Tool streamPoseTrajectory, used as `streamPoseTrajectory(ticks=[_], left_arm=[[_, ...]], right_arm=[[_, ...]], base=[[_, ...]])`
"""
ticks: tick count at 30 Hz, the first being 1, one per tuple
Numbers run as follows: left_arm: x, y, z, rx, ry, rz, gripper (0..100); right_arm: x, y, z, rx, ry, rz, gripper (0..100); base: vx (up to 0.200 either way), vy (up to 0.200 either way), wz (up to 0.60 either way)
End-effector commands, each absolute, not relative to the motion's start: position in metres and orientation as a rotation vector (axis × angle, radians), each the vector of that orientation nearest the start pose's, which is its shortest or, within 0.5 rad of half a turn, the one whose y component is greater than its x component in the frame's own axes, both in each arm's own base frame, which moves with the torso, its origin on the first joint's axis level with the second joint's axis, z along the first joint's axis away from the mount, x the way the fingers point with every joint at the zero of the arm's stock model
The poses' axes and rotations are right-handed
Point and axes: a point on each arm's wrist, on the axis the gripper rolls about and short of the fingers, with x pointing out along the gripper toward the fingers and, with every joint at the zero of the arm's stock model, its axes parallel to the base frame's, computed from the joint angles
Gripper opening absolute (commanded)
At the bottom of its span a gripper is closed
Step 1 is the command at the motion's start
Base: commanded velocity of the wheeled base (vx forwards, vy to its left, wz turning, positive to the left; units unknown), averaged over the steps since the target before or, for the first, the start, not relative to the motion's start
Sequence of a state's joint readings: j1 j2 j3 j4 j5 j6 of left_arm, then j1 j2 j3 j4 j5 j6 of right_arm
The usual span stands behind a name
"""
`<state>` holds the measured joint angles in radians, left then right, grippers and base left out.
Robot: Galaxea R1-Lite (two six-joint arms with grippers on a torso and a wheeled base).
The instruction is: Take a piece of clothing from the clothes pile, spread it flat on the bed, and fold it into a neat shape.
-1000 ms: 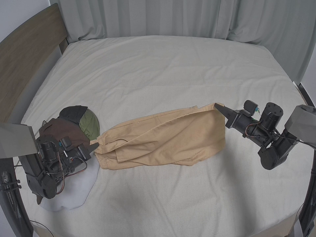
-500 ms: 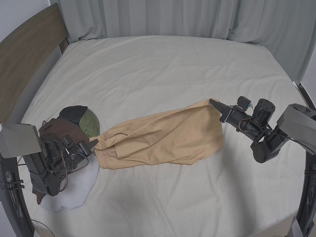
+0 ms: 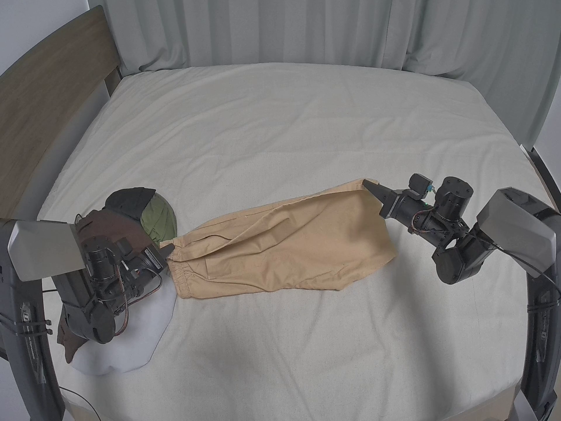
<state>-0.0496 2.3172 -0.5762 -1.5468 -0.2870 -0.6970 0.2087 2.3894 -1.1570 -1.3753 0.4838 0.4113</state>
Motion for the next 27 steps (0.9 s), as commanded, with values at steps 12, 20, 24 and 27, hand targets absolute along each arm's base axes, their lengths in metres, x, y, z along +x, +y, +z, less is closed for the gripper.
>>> streamPoseTrajectory(ticks=[12, 20, 24, 27], left_arm=[[0.351, -0.026, 0.011, -0.716, 0.306, -0.257, 0], [0.356, -0.024, 0.014, -0.778, 0.293, -0.249, 100], [0.36, -0.021, 0.018, -0.799, 0.267, -0.231, 100], [0.361, -0.021, 0.021, -0.802, 0.252, -0.226, 100]], right_arm=[[0.446, 0.105, 0.064, 0.375, 0.009, 0.71, 0], [0.446, 0.104, 0.056, 0.379, 0.036, 0.701, 100], [0.44, 0.105, 0.053, 0.383, 0.063, 0.699, 100], [0.436, 0.105, 0.053, 0.383, 0.07, 0.699, 100]], base=[[0.0, 0.0, 0.0], [0.0, 0.0, 0.0], [0.0, 0.0, 0.0], [0.0, 0.0, 0.0]])
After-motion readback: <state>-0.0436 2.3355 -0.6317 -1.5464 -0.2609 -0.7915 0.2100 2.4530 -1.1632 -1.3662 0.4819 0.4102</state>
